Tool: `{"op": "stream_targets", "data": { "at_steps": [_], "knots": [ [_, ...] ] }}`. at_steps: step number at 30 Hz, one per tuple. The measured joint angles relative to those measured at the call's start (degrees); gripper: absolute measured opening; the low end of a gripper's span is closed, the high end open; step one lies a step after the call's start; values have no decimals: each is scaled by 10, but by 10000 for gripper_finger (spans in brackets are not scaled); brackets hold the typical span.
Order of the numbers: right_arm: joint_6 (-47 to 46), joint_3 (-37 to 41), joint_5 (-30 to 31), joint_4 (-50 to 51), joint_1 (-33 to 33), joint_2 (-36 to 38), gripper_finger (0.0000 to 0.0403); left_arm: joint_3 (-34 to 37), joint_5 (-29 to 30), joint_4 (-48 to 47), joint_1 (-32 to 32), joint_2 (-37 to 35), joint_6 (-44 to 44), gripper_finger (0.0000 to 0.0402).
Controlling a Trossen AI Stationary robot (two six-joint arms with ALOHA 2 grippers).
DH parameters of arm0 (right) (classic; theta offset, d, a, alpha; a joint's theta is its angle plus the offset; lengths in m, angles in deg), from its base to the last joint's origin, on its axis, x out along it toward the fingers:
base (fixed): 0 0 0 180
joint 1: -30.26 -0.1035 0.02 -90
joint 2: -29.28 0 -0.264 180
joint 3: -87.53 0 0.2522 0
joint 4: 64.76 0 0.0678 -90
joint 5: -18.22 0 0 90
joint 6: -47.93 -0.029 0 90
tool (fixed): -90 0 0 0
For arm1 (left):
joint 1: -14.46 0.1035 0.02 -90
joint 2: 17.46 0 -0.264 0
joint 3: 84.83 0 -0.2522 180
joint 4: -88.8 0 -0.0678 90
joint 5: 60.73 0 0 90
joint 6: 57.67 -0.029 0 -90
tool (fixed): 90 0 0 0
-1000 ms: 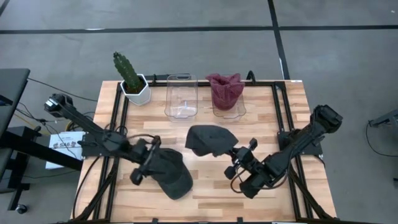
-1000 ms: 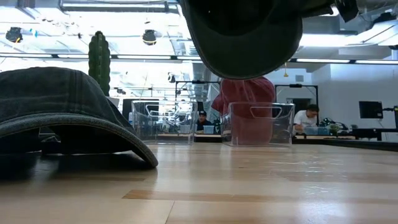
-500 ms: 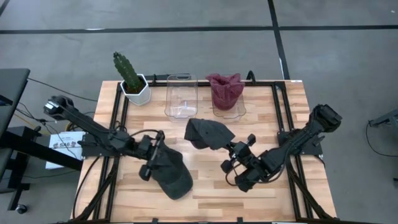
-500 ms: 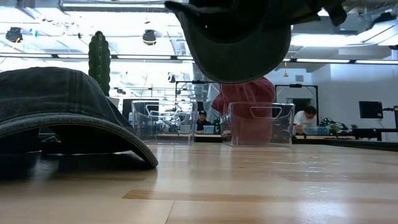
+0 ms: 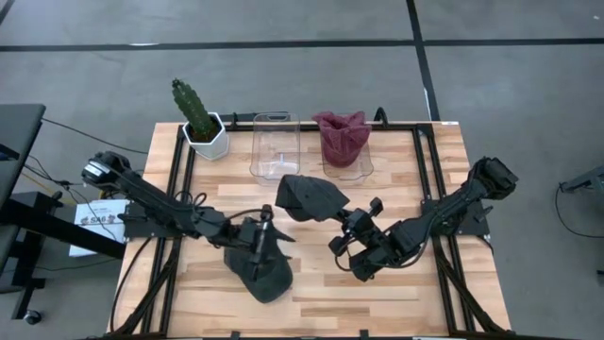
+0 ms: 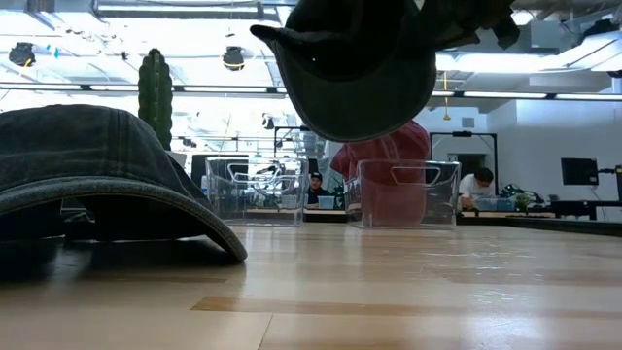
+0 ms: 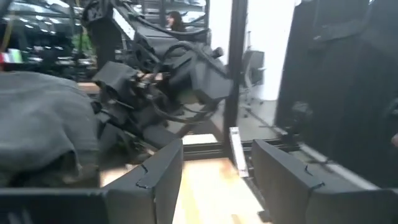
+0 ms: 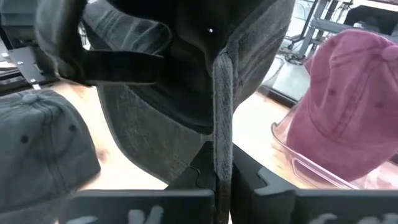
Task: Pick & Place hat
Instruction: Put the right black cap into the left transparent bin
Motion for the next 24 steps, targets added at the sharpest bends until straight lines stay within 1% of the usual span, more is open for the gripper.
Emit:
{"op": "stream_targets", "data": {
  "at_steps": [2,7,10,13,16,21,24],
  "knots": [
    [12,0,0,-10,-1,0,1,-19,11,-13,10,10,-19,183],
    [16,0,0,-17,-10,0,1,-49,77,-73,40,11,-76,160],
    [16,0,0,-17,-18,0,1,-56,84,-88,57,11,-96,141],
    [16,0,1,-17,-24,0,1,-59,84,-105,67,11,-106,115],
    [17,0,5,-17,-29,0,1,-59,85,-103,72,11,-127,82],
    [23,0,14,-17,-31,0,1,-66,131,-103,70,11,-190,12],
    [26,0,15,-21,-31,0,1,-85,159,-106,69,11,-234,6]
  ]
}}
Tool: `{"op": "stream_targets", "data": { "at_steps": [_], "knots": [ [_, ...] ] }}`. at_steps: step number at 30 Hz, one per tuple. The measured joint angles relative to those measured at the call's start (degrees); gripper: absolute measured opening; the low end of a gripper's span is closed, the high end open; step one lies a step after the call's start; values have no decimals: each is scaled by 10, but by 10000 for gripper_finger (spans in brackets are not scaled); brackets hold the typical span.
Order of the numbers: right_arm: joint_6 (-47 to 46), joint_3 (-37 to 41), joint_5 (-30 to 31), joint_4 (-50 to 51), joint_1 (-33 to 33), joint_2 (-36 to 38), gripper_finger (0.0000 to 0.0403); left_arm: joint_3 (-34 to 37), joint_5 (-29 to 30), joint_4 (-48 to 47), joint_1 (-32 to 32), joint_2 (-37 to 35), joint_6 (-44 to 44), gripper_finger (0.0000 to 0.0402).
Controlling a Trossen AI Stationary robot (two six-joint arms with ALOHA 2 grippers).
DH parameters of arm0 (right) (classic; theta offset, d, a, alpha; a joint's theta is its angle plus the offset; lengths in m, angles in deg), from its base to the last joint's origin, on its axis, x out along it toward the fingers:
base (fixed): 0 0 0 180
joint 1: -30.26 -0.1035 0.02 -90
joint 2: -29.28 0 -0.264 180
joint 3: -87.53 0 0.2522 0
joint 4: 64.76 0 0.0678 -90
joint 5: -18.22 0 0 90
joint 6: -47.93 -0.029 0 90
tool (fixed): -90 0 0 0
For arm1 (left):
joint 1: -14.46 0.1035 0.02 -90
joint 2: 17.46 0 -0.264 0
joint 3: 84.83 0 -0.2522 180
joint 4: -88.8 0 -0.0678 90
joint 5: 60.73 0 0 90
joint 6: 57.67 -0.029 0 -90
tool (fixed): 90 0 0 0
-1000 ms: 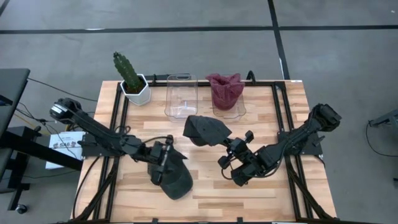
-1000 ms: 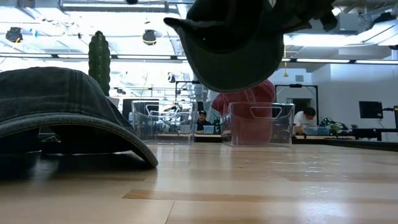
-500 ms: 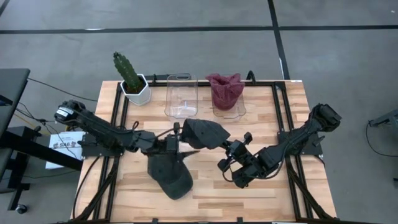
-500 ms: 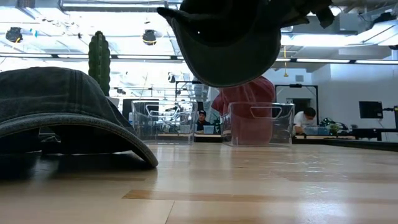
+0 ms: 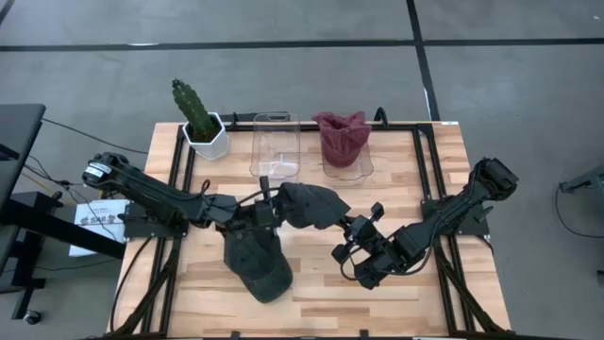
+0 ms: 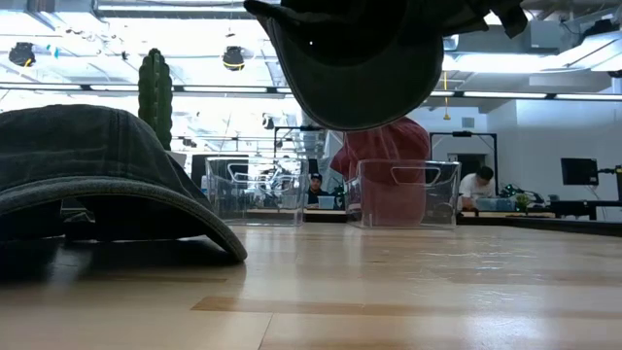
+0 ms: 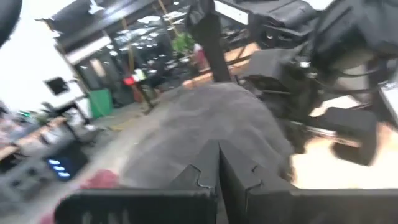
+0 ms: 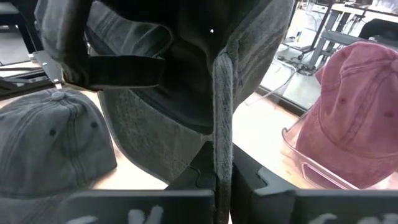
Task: Pick & Place hat
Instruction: Put the right black cap into the left transparent bin
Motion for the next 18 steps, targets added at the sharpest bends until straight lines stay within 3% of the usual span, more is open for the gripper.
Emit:
{"op": "stream_targets", "data": {
  "at_steps": [3,13,18],
  "knots": [
    [0,0,0,-3,0,0,1,-27,35,-42,3,0,-29,5],
    [5,0,17,-3,0,0,1,-53,32,-86,-18,0,-25,4],
    [39,0,18,-35,7,0,1,-53,89,28,-10,4,-87,4]
  ]
}}
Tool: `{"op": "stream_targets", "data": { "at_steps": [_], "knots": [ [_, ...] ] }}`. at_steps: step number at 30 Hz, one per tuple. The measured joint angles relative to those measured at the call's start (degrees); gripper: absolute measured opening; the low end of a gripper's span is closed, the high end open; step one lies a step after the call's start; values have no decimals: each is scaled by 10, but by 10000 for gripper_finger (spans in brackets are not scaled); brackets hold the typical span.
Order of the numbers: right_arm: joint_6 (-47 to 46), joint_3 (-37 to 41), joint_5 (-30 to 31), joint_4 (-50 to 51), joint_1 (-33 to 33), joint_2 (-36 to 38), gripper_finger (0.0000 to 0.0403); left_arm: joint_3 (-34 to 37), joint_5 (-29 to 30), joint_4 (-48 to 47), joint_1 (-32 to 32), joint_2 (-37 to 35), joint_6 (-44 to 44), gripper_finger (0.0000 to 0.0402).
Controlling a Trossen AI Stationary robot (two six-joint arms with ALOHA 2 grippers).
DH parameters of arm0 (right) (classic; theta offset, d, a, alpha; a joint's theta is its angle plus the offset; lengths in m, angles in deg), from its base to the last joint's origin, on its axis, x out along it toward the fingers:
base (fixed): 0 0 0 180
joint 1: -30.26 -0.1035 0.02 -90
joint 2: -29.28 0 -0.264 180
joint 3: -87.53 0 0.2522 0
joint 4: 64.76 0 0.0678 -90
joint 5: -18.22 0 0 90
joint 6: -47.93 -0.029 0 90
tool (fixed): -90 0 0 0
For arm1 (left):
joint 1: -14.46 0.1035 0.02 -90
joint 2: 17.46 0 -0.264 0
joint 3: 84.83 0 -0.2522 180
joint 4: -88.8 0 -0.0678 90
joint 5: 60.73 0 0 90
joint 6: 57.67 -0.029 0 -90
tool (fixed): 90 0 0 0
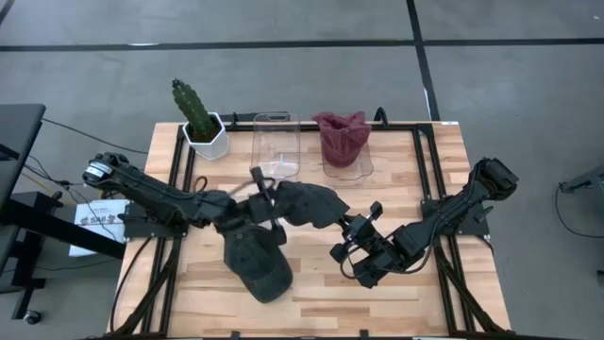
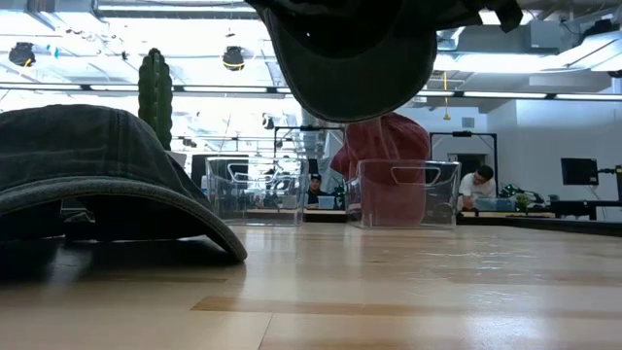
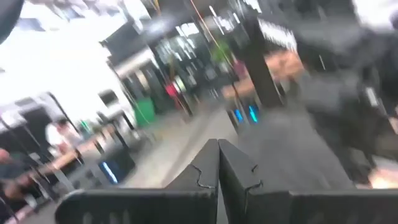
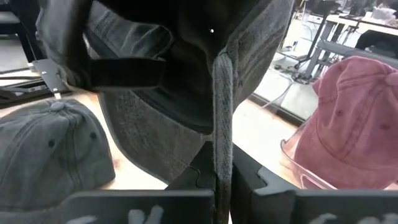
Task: Pick & Place hat
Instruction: Put the right black cap into the left transparent bin
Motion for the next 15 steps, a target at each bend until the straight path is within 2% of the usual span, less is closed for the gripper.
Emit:
{"op": "stream_targets", "data": {
  "at_steps": [4,7,12,15],
  "knots": [
    [11,0,-2,-12,7,0,1,-2,-14,85,4,0,-45,4],
    [20,0,-2,-22,9,0,1,-14,-28,88,16,12,-46,4],
    [86,0,-8,-90,9,0,1,-45,-26,81,44,71,-56,4],
    [121,0,-12,-121,4,0,1,-70,-10,83,54,106,-102,4]
  ]
}}
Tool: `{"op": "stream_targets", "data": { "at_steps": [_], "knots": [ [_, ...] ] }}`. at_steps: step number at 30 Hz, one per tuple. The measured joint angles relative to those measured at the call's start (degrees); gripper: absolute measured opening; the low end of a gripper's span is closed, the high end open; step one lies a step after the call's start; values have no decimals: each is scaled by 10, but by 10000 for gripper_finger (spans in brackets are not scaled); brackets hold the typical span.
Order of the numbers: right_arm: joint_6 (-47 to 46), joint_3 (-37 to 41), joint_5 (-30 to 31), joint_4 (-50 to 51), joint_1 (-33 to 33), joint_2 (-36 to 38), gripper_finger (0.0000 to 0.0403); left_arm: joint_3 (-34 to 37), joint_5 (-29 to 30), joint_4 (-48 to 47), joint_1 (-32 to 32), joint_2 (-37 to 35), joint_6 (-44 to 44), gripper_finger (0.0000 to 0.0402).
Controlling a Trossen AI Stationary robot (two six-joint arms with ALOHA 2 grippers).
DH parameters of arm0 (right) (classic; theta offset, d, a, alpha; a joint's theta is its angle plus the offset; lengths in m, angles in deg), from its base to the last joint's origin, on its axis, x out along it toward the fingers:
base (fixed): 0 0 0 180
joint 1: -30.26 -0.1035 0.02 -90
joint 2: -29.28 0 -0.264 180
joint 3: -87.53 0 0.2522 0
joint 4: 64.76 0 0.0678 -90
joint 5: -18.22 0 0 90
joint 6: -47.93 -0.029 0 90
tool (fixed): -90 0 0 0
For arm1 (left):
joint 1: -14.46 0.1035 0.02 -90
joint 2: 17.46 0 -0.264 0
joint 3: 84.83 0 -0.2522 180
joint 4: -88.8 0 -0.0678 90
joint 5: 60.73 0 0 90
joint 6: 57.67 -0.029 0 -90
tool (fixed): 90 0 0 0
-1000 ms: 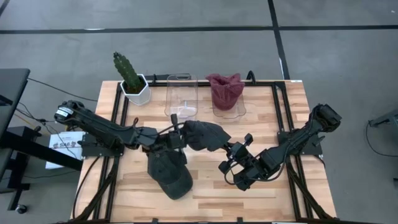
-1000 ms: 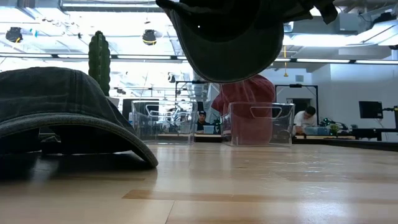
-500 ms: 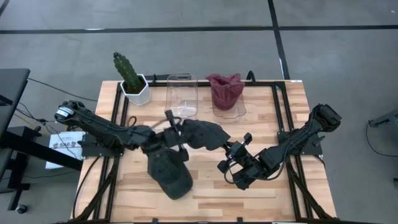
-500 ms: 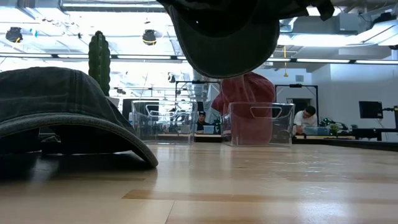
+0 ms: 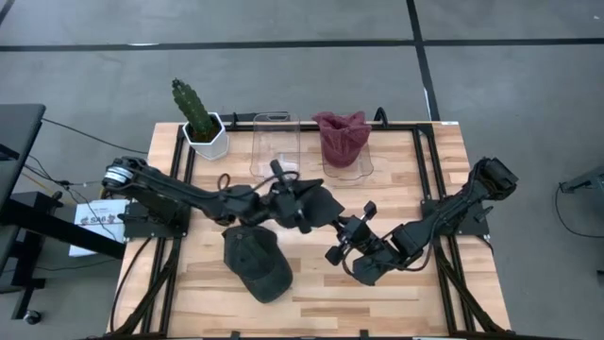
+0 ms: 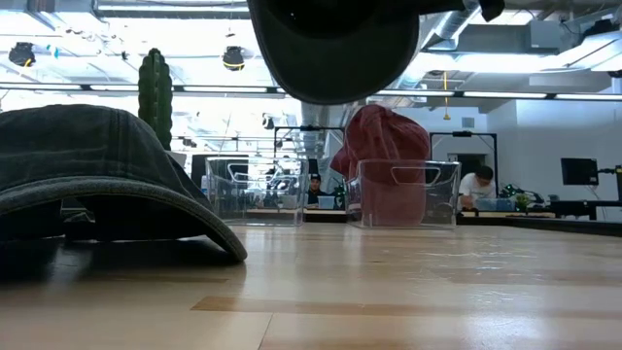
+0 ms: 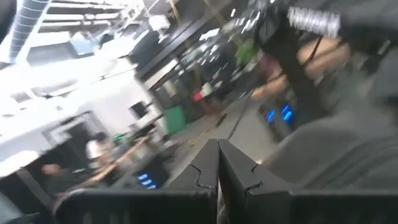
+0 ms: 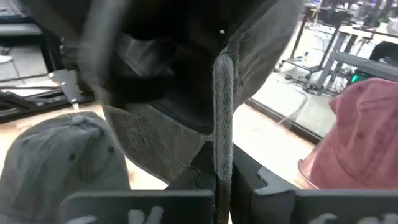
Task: Pick & Place hat
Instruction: Put the right black cap into the left transparent bin
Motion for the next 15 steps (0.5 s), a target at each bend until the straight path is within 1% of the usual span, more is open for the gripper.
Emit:
{"op": "stream_targets", "data": {
  "at_steps": [2,3,11,15],
  "knots": [
    [9,0,-4,-7,-6,0,1,-15,27,-4,5,15,-38,4],
    [10,0,-4,-6,-9,0,1,-25,31,-3,9,21,-53,4],
    [11,0,-5,-5,-39,-1,1,-67,34,12,45,21,-124,4],
    [10,0,2,-7,-46,-1,1,-89,23,15,61,21,-129,4]
  ]
}}
